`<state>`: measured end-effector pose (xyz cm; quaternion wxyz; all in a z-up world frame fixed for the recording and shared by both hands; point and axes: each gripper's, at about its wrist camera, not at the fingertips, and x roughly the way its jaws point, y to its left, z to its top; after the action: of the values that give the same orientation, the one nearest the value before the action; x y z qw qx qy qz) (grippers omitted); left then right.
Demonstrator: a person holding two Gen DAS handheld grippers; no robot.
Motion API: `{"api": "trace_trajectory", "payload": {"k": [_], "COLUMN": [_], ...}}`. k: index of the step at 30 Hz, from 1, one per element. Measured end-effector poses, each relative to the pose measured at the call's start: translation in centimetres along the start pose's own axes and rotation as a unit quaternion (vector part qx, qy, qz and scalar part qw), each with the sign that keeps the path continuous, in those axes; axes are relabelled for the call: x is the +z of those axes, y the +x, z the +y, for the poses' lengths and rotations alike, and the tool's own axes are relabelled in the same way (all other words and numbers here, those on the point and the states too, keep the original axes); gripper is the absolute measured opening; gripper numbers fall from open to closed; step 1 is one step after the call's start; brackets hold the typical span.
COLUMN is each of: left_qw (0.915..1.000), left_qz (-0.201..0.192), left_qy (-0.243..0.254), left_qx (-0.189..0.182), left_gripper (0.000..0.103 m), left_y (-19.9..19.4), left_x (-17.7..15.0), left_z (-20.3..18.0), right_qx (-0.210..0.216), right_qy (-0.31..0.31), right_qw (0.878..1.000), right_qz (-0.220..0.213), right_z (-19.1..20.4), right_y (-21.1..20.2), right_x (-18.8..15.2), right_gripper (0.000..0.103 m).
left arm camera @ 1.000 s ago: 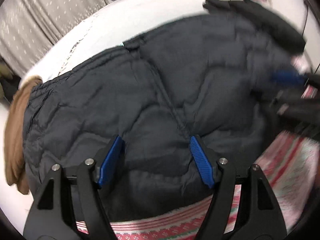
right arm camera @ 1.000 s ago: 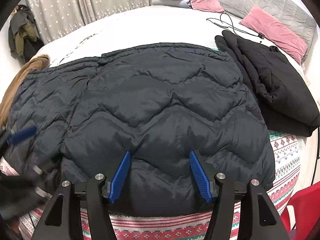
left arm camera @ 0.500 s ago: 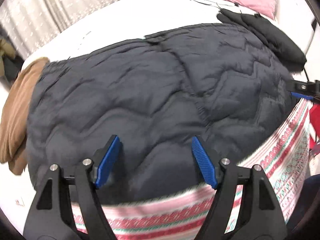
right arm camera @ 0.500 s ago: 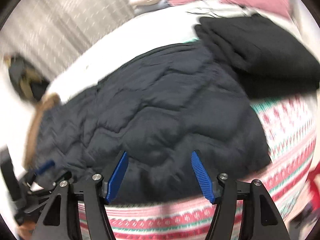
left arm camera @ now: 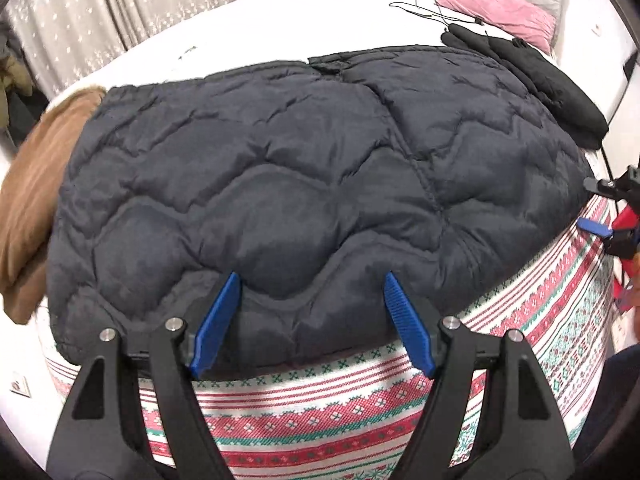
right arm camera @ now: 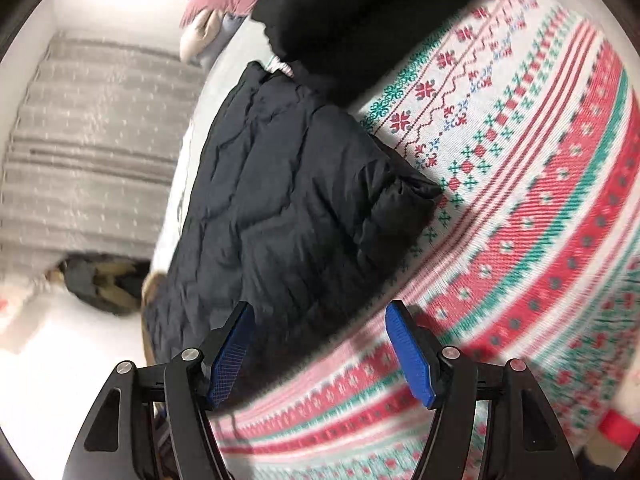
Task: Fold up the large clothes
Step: 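Grasp the opposite jacket side edge with the right tool and lift it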
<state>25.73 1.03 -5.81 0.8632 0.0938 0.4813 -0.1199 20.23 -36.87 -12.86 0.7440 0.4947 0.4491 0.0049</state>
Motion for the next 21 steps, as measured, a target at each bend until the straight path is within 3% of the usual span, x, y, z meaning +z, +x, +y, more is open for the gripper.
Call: {"api": "trace_trajectory", "payload": {"k": [12,15,21], "left_qw": [0.9998,0.9996,0.9996], "left_qz": [-0.005,-0.005,-0.002], "left_qy": [-0.013,-0.02,-0.019], "left_qx": [-0.01,-0.017,-0.019], "left_gripper": [0.076,0.076,0.076], "left_y": [0.3,0.2,0.9], "left_x": [-0.1,0.2,0.5], "left_z": [0.9,0.9,0.6], "right_qx": [0.023,0.048,0.083], "right_qy": [0.039,0.058,0.03], "right_qw": [0.992,0.989,0.979], "right_qz": [-0.119,-0.131,-0.184], "right_z": [1.2,1.7,4.5], "right_y": [2.6,3.0,1.0], "right_x": [-1.3,-1.6,-2.6], "right_gripper": [0.071,0.069,0.038]}}
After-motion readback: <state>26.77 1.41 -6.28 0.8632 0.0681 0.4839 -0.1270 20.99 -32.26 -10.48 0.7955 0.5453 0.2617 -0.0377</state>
